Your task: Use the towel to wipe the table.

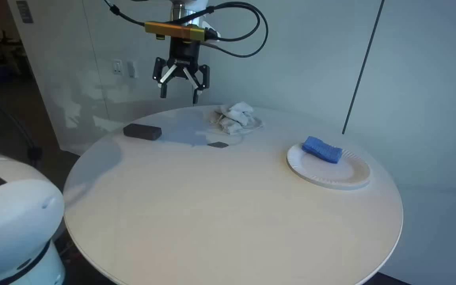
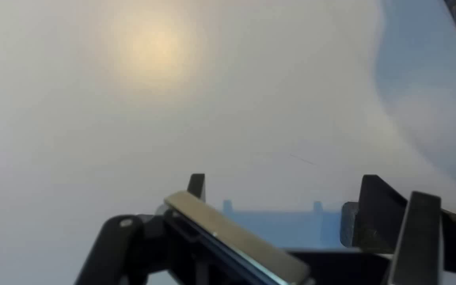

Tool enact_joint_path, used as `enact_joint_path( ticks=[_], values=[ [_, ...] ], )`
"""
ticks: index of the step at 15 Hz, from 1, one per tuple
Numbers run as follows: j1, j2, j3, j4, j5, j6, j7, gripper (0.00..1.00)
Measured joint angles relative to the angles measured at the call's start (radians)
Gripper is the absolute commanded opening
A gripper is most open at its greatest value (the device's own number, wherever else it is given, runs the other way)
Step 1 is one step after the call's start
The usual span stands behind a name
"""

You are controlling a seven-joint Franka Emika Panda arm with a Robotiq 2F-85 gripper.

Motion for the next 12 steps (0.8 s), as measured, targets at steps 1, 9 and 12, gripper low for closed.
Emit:
enact_joint_path(
  ticks=[1, 9, 12],
  values=[
    [0.000, 0.000, 0.000, 0.003, 0.000, 0.000, 0.000, 1.00],
    [-0.005, 0.021, -0.002, 0.009, -0.011, 0.001, -0.013, 1.00],
    [-0.017, 0.061, -0.008, 0.050, -0.064, 0.002, -0.038, 1.00]
  ],
)
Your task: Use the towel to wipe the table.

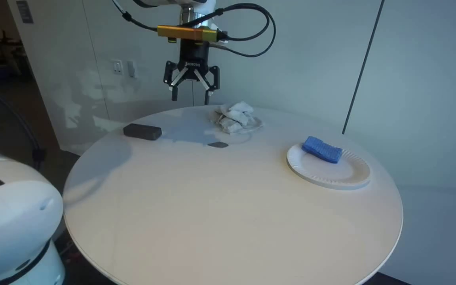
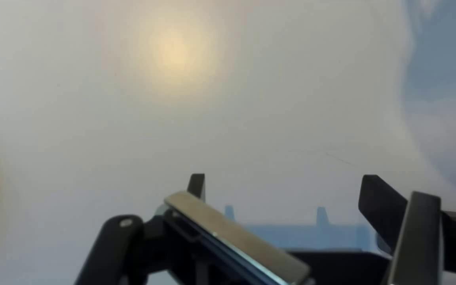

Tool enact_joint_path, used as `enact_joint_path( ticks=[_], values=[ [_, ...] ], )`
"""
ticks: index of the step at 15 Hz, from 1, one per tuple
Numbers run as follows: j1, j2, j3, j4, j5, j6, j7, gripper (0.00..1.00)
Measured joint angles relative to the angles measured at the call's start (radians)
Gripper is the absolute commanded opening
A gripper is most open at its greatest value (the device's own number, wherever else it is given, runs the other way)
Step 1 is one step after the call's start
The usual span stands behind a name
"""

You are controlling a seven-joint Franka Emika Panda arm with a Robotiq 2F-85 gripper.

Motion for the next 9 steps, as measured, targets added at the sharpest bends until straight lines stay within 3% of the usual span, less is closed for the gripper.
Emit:
enact_joint_path(
  ticks=[4, 9],
  values=[
    [-0.019, 0.081, -0.013, 0.132, -0.095, 0.013, -0.075, 1.00],
    [-0.030, 0.265, -0.016, 0.352, -0.087, 0.141, -0.295, 1.00]
  ],
)
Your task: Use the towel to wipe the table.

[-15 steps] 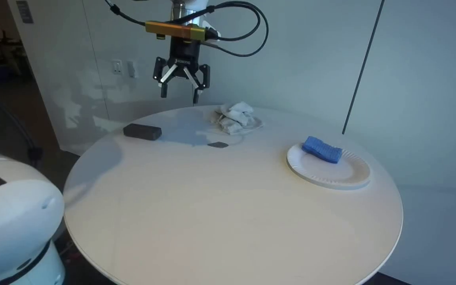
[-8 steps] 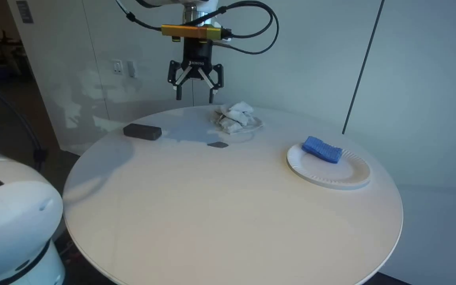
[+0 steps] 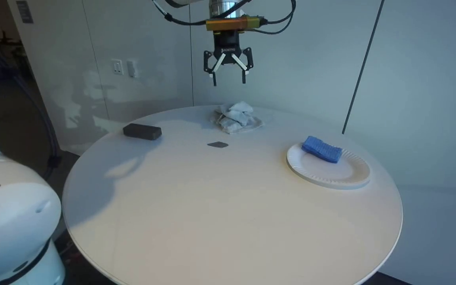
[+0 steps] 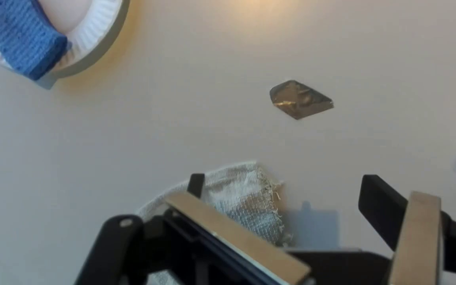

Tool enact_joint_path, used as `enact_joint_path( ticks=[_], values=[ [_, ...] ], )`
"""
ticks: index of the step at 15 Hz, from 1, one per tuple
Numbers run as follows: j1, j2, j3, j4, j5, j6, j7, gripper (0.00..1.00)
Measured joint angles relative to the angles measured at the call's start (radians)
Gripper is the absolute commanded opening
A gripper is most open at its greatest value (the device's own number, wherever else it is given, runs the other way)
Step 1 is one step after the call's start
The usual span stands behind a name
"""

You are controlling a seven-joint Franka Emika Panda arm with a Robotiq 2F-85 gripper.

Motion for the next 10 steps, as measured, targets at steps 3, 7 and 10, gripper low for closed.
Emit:
enact_joint_path(
  ticks=[3, 7, 10],
  values=[
    [-0.001, 0.147, 0.030, 0.104, 0.072, 0.067, -0.093, 1.00],
    [0.000, 0.350, 0.082, 0.219, 0.108, 0.103, -0.091, 1.00],
    [0.008, 0.496, 0.083, 0.316, 0.044, 0.149, -0.022, 1.00]
  ],
)
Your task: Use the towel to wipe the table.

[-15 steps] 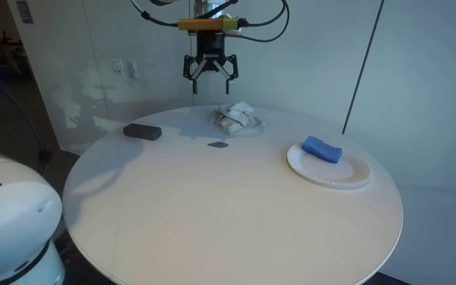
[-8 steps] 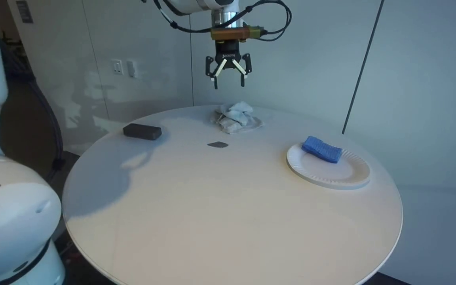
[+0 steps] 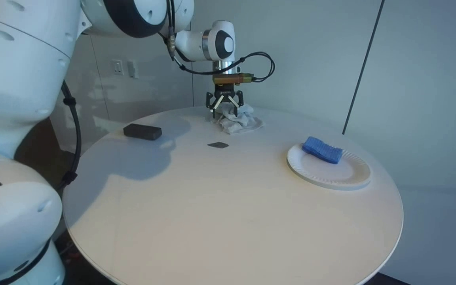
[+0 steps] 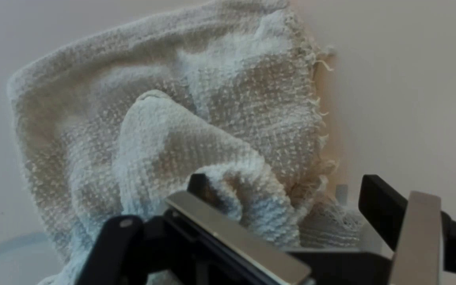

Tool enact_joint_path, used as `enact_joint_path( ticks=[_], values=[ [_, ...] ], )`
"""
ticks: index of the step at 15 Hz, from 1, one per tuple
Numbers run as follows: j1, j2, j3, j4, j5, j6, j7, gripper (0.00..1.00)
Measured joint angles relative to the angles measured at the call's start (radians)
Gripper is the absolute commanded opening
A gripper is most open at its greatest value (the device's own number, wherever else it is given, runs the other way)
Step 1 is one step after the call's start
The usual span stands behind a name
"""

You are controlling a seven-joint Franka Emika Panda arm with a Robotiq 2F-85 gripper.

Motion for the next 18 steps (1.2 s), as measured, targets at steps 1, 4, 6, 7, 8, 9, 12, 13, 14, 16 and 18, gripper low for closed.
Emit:
enact_joint_path(
  ticks=[1, 4, 6, 7, 8, 9, 12, 13, 14, 16, 18],
  values=[
    [0.002, 0.044, -0.007, 0.033, -0.043, 0.024, 0.037, 0.75],
    [0.000, 0.138, -0.034, 0.133, -0.139, 0.064, 0.105, 0.59],
    [-0.016, 0.166, -0.028, 0.178, -0.130, 0.063, 0.104, 0.44],
    [-0.024, 0.174, -0.021, 0.193, -0.122, 0.062, 0.103, 0.38],
    [-0.032, 0.180, -0.013, 0.205, -0.114, 0.060, 0.102, 0.31],
    [-0.039, 0.185, -0.007, 0.215, -0.101, 0.048, 0.102, 0.23],
    [-0.057, 0.183, 0.013, 0.232, -0.042, -0.051, 0.099, 0.01],
    [-0.061, 0.175, 0.013, 0.229, -0.037, -0.091, 0.105, 0.00],
    [-0.063, 0.157, 0.008, 0.213, -0.037, -0.112, 0.128, 0.03],
    [-0.064, 0.090, -0.012, 0.147, -0.040, -0.123, 0.200, 0.01],
    [-0.066, -0.004, -0.026, 0.060, -0.039, -0.150, 0.258, 0.00]
  ],
)
